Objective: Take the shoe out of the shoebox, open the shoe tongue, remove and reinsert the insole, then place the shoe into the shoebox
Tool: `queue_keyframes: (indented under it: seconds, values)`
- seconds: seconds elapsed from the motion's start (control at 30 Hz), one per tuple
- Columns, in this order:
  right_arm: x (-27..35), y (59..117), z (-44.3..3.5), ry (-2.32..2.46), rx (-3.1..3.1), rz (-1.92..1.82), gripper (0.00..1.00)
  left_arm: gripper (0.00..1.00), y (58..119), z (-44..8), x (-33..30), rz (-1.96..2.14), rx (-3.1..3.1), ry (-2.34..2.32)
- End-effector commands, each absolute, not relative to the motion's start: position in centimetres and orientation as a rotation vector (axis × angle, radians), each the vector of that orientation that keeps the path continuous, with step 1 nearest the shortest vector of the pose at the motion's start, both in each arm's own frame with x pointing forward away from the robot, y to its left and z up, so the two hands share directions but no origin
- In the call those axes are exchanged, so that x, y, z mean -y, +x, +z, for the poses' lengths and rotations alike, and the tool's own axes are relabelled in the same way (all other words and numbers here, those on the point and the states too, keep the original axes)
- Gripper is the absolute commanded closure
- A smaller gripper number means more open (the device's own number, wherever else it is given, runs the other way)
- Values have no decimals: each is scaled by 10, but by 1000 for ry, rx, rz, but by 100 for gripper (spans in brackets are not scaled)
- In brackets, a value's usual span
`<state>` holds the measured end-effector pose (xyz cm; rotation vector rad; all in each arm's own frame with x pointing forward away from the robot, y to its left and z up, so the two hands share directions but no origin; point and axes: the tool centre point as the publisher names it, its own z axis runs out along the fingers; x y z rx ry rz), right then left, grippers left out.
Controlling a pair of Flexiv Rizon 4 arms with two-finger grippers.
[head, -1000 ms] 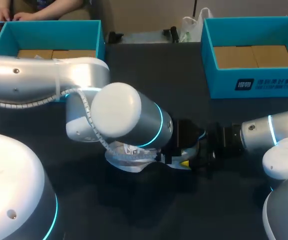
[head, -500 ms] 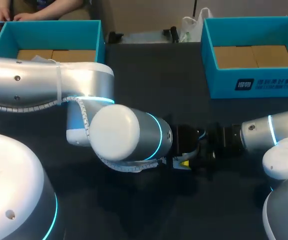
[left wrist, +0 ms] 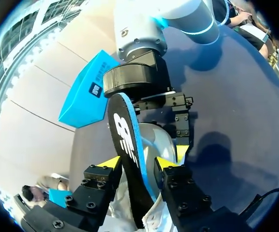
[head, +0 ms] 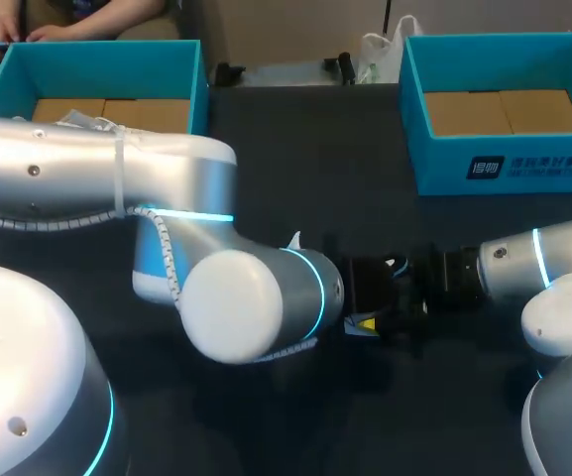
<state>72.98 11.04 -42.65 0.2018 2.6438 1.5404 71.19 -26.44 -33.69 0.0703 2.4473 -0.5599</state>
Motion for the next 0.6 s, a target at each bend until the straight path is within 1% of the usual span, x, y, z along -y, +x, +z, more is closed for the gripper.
queue_keyframes:
  seconds: [0.03, 0.33, 0.43, 0.53, 0.6]
  values:
    - [-112, 728, -427, 204, -2645, 1537, 100, 56, 713, -342, 268, -559, -2438, 71]
    - [-112, 728, -427, 204, -2645, 1537, 100, 62, 720, -348, 269, -566, -2419, 79]
    - [-112, 728, -427, 204, -2645, 1537, 100, 67, 721, -350, 270, -563, -2421, 82]
    - [-112, 728, -427, 204, -2645, 1537, 100, 85, 721, -353, 271, -565, -2423, 80]
    - [-112, 728, -427, 204, -2645, 1537, 100, 93, 722, -354, 271, -556, -2416, 77]
